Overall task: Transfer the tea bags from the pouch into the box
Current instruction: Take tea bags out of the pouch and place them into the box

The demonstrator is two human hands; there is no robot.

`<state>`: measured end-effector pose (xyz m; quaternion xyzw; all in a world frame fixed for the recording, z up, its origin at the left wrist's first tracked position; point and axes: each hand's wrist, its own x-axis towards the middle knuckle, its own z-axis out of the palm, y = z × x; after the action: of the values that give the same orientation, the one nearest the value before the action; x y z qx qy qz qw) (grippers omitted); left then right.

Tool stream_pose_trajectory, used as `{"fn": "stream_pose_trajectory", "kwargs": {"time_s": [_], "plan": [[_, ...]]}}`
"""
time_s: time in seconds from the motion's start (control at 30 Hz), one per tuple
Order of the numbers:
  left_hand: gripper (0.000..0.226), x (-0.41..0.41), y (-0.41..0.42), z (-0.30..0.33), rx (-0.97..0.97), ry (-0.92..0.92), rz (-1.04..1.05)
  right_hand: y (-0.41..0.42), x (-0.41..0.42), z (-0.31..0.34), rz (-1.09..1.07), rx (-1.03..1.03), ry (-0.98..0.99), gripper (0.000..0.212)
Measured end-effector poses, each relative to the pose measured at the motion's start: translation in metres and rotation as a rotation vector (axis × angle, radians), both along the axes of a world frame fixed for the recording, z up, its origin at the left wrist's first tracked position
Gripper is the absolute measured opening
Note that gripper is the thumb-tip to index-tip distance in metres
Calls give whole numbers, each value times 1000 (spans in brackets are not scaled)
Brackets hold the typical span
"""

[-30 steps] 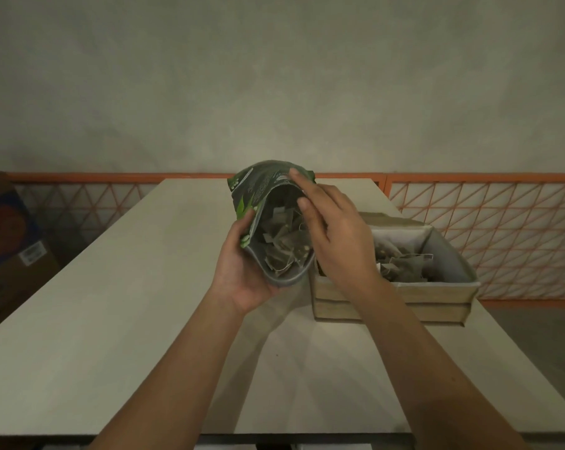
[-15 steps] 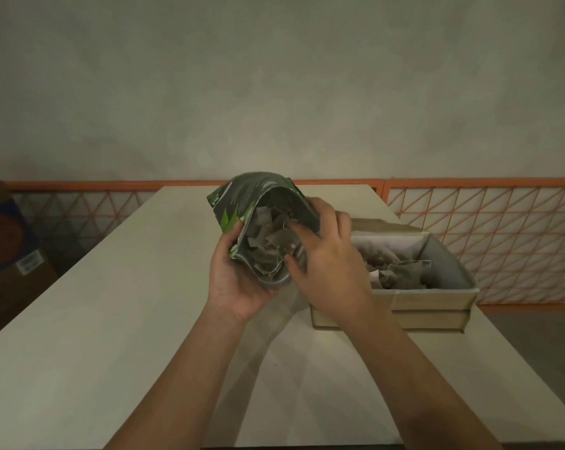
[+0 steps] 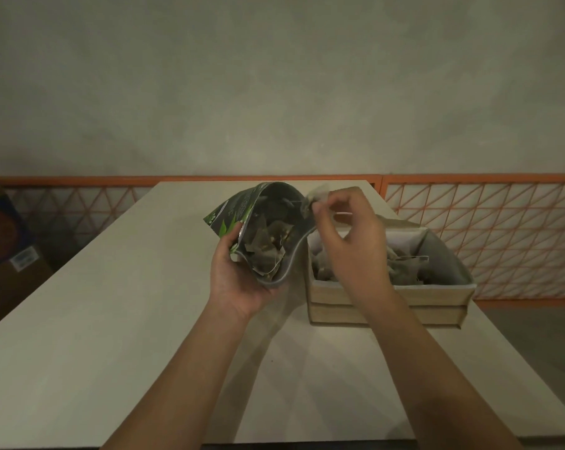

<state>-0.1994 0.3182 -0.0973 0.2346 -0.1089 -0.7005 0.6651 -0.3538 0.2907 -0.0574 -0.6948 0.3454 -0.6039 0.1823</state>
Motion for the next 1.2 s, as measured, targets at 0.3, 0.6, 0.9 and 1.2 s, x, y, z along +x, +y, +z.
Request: {"fn": "stream_pose_trajectory", "kwargs": {"time_s": [0.3,0.6,0.9,1.2], "plan": [[47,-5,0,-3,-4,79,-21,1,-27,30,157,-27,-382,13],[59,-2,-6,-7,-35,93,45,-2,-45,22,68,-71,-597,22],[58,-1,-11,-15,-59,96,23,-23,-53,-19,-92,419,423,20],[55,-8,-8,-11,-62,56,21,-11,-24,-19,-147,351,288,33]]}}
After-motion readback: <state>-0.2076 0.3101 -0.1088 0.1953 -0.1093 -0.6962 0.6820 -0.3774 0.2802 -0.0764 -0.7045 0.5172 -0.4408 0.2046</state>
